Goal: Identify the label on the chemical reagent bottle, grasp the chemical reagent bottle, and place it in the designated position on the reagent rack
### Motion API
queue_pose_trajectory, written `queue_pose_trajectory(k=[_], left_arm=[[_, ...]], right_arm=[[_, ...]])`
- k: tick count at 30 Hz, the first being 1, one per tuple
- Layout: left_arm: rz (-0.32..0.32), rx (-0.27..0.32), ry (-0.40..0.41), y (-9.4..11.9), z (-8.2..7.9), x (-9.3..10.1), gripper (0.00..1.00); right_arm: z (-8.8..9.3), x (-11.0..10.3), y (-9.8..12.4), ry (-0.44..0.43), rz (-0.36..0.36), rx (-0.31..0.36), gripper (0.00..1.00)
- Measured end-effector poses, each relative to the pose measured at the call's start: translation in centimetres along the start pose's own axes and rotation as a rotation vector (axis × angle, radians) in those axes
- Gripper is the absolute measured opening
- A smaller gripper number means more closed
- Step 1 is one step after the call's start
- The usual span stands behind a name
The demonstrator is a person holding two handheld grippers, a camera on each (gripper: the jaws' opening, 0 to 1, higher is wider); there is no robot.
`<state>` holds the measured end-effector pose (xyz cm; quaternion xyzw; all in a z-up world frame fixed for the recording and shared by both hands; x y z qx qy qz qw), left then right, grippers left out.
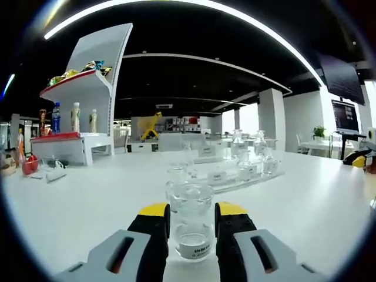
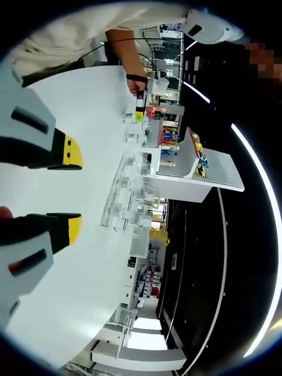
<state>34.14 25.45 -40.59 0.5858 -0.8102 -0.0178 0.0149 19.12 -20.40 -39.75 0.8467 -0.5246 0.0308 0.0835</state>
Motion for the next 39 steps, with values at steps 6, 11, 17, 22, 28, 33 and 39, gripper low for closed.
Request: queue_pose_trajectory(k=[6,11,17,22,28,33,39], left_arm=[[-0.007,0.000,0.003,0.27,-0.05,-0.15,0.28],[-0.015,-0.008,-0.005,0.27,0.06,-0.09,0.28],[-0.014,0.003,0.012,0.14,-0.10,0.00,0.26],[-0.014,0.007,0.014,0.00,-0.16,0.06,0.24],[-0.024,0.000,0.025,0.23,-0.04,-0.03,0.23],[-0.028,0.003,0.020,0.27,0.00,-0.06,0.23],[-0.032,0.004,0.004,0.29,-0.05,0.01,0.22]], right_arm=[[-0.07,-0.06,0.10,0.005,-0.005,-0.001,0.29],[-0.21,-0.02,0.15,0.005,-0.002,0.003,0.29],[-0.33,0.01,0.21,0.007,0.000,0.004,0.29],[-0.37,-0.14,0.09,0.009,-0.004,0.004,0.29],[-0.33,-0.15,0.05,0.004,-0.009,0.006,0.29],[-0.41,-0.15,0.08,0.000,-0.010,0.011,0.29],[-0.34,-0.08,0.13,-0.001,-0.008,0.012,0.29]])
Point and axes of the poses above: the point that each gripper's makers call its tool centre point, and the gripper's own axes: y roughly backward along the fingers, x roughly to its right, z roughly out of its underside, the point moved 5 cm from there along y, roughly backward along the fingers
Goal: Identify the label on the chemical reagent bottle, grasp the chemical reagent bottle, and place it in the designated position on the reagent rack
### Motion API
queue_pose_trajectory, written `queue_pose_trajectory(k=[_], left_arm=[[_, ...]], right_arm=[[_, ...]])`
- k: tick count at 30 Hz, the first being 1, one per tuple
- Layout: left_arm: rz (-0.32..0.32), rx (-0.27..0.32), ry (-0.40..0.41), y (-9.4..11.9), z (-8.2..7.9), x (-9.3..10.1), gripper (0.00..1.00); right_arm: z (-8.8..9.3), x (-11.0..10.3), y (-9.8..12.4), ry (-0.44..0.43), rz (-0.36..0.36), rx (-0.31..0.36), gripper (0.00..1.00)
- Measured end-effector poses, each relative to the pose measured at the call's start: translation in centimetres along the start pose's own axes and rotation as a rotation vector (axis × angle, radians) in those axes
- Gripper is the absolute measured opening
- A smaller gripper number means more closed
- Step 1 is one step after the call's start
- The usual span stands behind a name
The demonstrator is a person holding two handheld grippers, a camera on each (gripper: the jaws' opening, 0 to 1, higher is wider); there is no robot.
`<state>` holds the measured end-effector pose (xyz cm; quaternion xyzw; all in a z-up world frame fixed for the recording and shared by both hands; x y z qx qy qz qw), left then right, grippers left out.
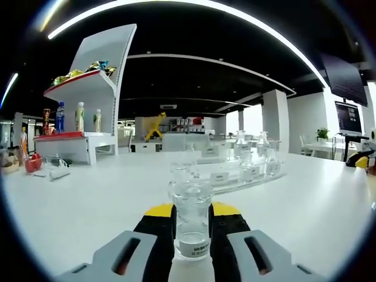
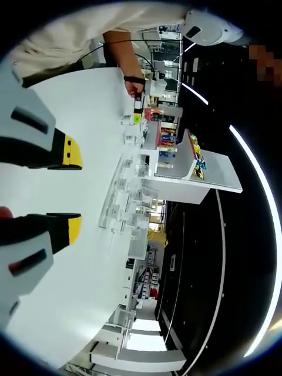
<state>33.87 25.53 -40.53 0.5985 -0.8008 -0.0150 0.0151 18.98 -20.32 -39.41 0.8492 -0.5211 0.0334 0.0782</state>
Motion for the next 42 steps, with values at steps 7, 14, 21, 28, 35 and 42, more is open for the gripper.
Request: queue_pose_trajectory(k=[7,14,21,28,35,42], left_arm=[[-0.005,0.015,-0.010,0.0,0.0,0.1,0.20],[-0.020,0.022,-0.011,0.0,0.0,-0.1,0.20],[-0.024,0.023,0.008,0.0,-0.1,-0.3,0.20],[-0.017,0.035,0.015,0.0,-0.5,0.1,0.20],[-0.010,0.044,0.022,1.1,-1.4,0.0,0.20],[0.006,0.039,0.062,2.3,-2.4,-0.2,0.19]], right_arm=[[0.1,-0.1,0.0,0.000,-0.001,-0.001,0.29],[0.1,-0.1,-0.2,-0.003,-0.003,-0.002,0.29],[0.2,-0.2,-0.2,-0.005,-0.001,-0.003,0.29],[-0.4,-0.2,-0.1,-0.002,-0.002,0.010,0.29],[-0.3,0.0,0.2,-0.004,0.004,0.011,0.29],[-0.6,-0.4,-0.1,0.005,-0.003,0.013,0.29]])
Point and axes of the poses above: the point that each gripper's makers call its tool centre point, and the gripper's own axes: y roughly backward along the fingers, x roughly to its right, z roughly out of its underside, the point moved 5 cm from there along y, roughly backward along the fingers
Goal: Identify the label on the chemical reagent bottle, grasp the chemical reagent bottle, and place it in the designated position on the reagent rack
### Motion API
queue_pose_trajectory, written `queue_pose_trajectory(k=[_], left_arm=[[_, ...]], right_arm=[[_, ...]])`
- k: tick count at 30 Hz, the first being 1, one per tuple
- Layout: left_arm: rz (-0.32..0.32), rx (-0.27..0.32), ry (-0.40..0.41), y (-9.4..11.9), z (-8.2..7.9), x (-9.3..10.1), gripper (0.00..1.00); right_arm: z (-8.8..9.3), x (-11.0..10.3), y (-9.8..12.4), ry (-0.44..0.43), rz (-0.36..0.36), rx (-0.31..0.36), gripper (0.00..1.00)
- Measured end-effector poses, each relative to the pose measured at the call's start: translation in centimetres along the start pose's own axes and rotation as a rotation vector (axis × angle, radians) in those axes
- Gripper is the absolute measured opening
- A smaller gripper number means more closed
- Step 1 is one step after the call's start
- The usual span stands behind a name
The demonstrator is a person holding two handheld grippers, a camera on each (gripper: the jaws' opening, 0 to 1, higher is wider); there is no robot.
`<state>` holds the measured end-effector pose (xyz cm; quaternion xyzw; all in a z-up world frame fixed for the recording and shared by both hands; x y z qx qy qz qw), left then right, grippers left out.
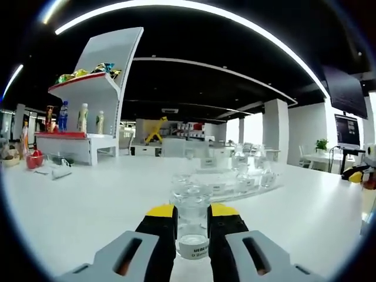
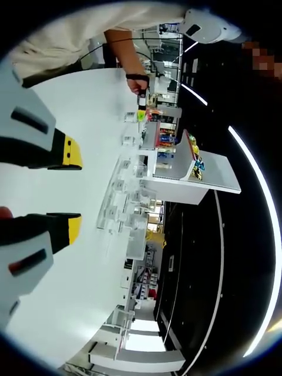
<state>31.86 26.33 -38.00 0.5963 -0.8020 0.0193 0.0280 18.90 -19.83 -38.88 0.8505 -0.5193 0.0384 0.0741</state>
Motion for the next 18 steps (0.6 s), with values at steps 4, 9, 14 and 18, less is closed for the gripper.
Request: queue_pose_trajectory(k=[4,9,14,18], left_arm=[[0.004,0.012,-0.008,0.8,-0.9,-0.1,0.19],[0.008,0.002,-0.020,1.3,-0.8,0.0,0.19],[0.029,-0.007,-0.034,2.1,-1.3,0.5,0.19],[0.050,0.008,-0.050,2.6,-2.2,1.0,0.19]], right_arm=[[-0.2,-0.4,-0.2,0.007,-0.010,0.004,0.29],[-0.1,-0.4,0.0,0.017,-0.009,-0.006,0.29],[-0.4,-0.4,0.3,0.026,-0.010,-0.001,0.29],[-0.6,-0.4,0.6,0.036,-0.010,-0.005,0.29]])
Point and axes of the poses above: the point that each gripper's makers call its tool centre point, and the gripper's own axes: y roughly backward along the fingers, x roughly to its right, z roughly out of its underside, the point moved 5 cm from there along y, roughly backward along the fingers
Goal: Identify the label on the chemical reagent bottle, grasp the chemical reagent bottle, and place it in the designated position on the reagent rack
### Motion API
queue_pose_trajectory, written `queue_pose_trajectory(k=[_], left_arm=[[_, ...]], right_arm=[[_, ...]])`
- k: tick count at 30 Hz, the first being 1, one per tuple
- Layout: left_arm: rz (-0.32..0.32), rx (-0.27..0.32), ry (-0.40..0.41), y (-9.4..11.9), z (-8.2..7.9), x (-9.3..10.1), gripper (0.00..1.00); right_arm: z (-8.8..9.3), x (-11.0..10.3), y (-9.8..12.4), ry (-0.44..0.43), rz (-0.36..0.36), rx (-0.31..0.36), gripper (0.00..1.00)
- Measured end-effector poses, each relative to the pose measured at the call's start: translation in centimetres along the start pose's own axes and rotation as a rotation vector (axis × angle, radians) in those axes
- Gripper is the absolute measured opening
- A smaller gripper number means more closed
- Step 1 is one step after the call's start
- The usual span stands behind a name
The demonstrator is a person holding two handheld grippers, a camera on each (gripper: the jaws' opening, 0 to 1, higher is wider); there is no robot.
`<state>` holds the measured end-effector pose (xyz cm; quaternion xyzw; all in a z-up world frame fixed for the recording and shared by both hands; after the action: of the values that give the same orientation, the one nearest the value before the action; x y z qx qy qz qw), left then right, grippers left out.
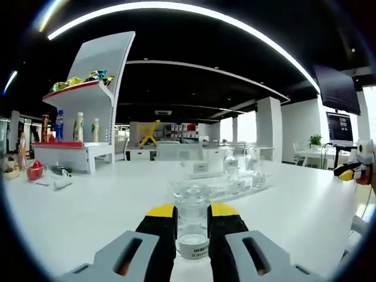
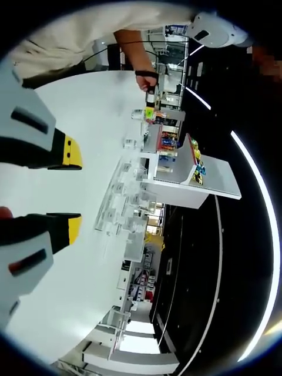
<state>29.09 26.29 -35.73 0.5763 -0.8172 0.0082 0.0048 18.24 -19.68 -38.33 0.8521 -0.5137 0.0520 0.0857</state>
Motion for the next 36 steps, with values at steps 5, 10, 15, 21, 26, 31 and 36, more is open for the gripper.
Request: queue_pose_trajectory(k=[5,10,15,21,26,31,36], left_arm=[[0.038,-0.002,0.011,0.2,-0.9,0.3,0.19],[0.040,0.005,-0.008,-0.1,-1.3,0.2,0.19],[0.068,-0.001,-0.029,-0.3,-1.9,0.9,0.19],[0.080,0.013,-0.047,-0.9,-3.3,1.2,0.19],[0.090,0.037,-0.028,-2.0,-3.9,1.6,0.19],[0.096,0.041,-0.035,-2.7,-4.4,2.2,0.19],[0.113,0.051,-0.038,-3.0,-5.0,2.6,0.19]], right_arm=[[-0.1,0.5,0.5,0.000,0.019,-0.001,0.29],[-0.3,0.7,0.6,0.000,0.023,0.006,0.29],[-0.3,0.8,0.8,-0.007,0.022,0.014,0.29],[-0.5,0.8,0.8,-0.006,0.025,0.021,0.29],[-0.3,0.7,0.7,-0.016,0.022,0.030,0.29],[0.0,0.6,0.6,-0.018,0.015,0.024,0.29],[-0.3,0.7,0.6,-0.024,0.016,0.032,0.29]])
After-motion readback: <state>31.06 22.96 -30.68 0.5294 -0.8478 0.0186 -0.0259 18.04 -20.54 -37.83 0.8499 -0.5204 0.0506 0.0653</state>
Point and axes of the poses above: the point that each gripper's makers call its tool centre point, and the gripper's own axes: y roughly backward along the fingers, x roughly to its right, z roughly out of its underside, the point moved 5 cm from there along y, roughly backward along the fingers
